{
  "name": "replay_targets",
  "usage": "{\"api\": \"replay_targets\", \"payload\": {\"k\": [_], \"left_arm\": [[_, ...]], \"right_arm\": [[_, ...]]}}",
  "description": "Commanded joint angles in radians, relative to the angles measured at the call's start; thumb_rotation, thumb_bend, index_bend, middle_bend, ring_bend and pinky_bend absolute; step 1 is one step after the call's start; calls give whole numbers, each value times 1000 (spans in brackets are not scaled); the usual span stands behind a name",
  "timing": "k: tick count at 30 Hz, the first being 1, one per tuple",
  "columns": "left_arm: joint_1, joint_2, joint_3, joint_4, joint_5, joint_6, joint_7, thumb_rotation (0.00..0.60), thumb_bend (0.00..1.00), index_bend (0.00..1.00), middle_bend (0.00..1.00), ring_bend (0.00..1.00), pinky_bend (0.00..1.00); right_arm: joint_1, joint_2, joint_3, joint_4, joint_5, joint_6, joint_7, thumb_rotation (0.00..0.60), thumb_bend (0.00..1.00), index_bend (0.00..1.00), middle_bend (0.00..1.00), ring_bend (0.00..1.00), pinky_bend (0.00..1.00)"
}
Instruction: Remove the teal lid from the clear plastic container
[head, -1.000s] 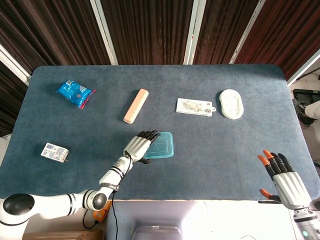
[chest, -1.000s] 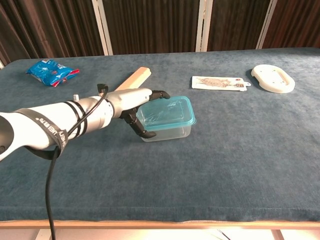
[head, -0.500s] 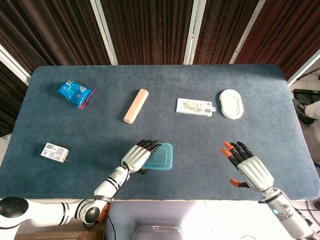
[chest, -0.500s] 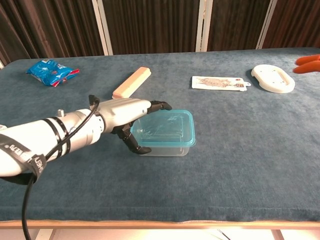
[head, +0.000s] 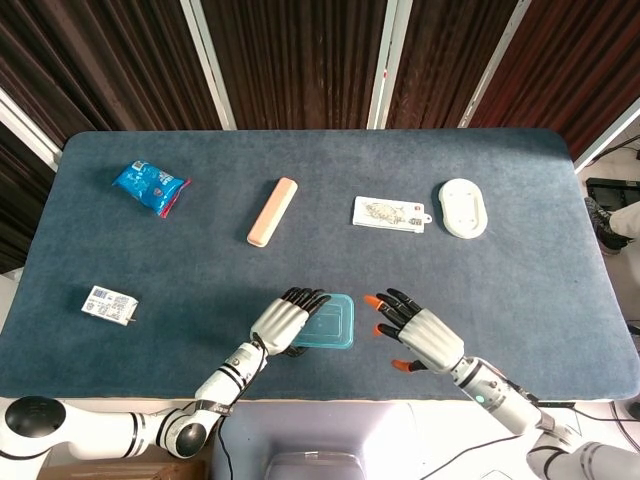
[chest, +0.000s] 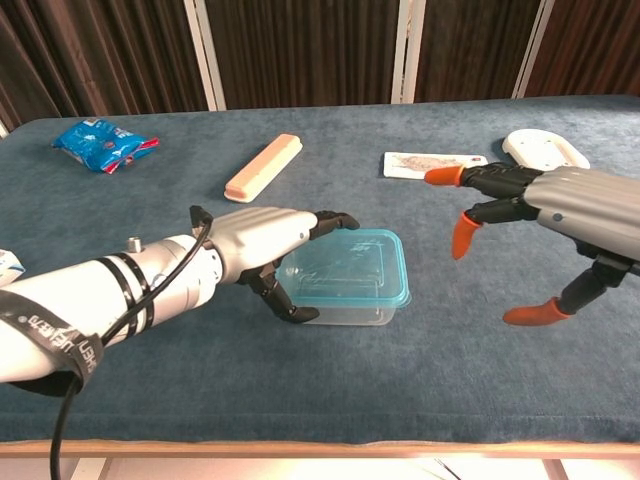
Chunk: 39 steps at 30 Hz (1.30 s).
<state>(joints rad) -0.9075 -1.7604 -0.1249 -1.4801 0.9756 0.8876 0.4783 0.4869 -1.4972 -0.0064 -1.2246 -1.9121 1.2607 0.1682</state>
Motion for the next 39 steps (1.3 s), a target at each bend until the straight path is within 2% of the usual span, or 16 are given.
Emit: {"api": "replay_targets", "payload": {"k": [1, 9, 17, 39], "left_arm": [[4, 0, -2, -1, 3, 0, -11, 600, 293, 0, 391, 389, 445], [10, -10, -3, 8, 18, -7, -45, 600, 293, 0, 393, 389, 458], [12, -14, -3, 11, 18, -7, -45, 600, 293, 0, 391, 389, 457], [19, -8, -1, 9, 10, -13, -45, 600, 292, 0, 388, 392, 458]], "right_arm": [[28, -62, -5, 69, -10, 32, 38, 600, 349, 529, 0, 0, 0], [75, -158, -15, 174, 9, 29, 100, 600, 364, 568, 0, 0, 0], [110, -220, -12, 227, 40, 20, 110, 600, 386, 590, 12, 0, 0], [143, -275, -27, 264, 107, 4, 88, 600, 386, 602, 21, 0, 0]]}}
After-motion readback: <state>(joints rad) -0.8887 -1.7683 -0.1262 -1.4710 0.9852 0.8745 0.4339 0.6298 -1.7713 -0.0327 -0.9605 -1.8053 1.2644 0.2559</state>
